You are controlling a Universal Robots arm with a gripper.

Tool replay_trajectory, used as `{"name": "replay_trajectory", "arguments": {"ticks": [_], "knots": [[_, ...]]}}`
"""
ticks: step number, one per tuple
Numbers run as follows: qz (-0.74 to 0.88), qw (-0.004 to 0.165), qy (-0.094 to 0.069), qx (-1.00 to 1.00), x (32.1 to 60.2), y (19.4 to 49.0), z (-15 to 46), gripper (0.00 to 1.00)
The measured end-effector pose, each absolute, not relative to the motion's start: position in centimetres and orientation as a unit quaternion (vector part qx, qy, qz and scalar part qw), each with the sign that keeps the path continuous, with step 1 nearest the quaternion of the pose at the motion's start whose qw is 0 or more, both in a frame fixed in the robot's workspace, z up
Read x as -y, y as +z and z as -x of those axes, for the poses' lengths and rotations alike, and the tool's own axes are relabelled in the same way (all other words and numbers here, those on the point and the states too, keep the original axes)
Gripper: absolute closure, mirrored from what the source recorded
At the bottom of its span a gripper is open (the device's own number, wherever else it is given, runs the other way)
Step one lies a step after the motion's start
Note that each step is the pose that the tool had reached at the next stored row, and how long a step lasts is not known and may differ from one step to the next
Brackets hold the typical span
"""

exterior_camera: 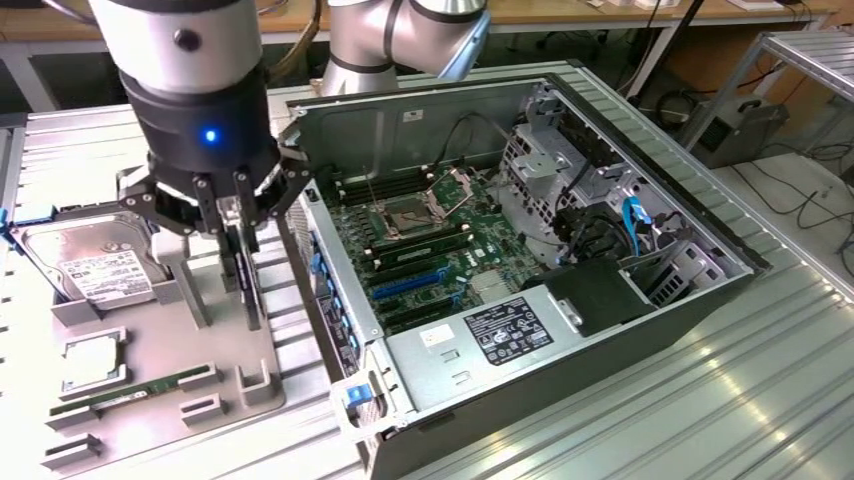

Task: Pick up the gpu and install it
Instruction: 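Pick up the gpu and move the gpu toward the slot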

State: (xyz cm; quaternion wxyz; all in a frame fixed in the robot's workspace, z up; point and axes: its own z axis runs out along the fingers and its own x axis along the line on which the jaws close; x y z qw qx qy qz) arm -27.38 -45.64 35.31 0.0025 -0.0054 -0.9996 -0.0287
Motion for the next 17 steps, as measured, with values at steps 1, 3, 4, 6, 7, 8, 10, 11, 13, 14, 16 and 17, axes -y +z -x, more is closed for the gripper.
{"name": "replay_trajectory", "arguments": {"ticks": [1,3,4,6,7,8,10,11,13,14,16,17], "knots": [[0.005,0.003,-0.029,1.0,45.7,35.7,27.3,0.74],[0.005,0.003,-0.029,1.0,45.7,36.8,27.0,0.74],[0.005,0.003,-0.029,1.0,45.7,37.4,26.8,0.74],[0.005,0.003,-0.029,1.0,45.8,38.4,26.5,0.74],[0.005,0.003,-0.029,1.0,45.8,38.8,26.3,0.74],[0.005,0.003,-0.029,1.0,45.9,39.5,26.0,0.74],[0.005,0.003,-0.029,1.0,46.0,40.4,25.5,0.74],[0.005,0.004,-0.029,1.0,46.0,40.9,25.1,0.74],[0.005,0.005,-0.029,1.0,46.2,41.9,24.4,0.74],[0.005,0.005,-0.03,1.0,46.2,42.3,24.1,0.74],[0.005,0.006,-0.03,1.0,46.3,43.3,23.2,0.74],[0.005,0.007,-0.031,0.999,46.4,43.7,22.8,0.74]]}}
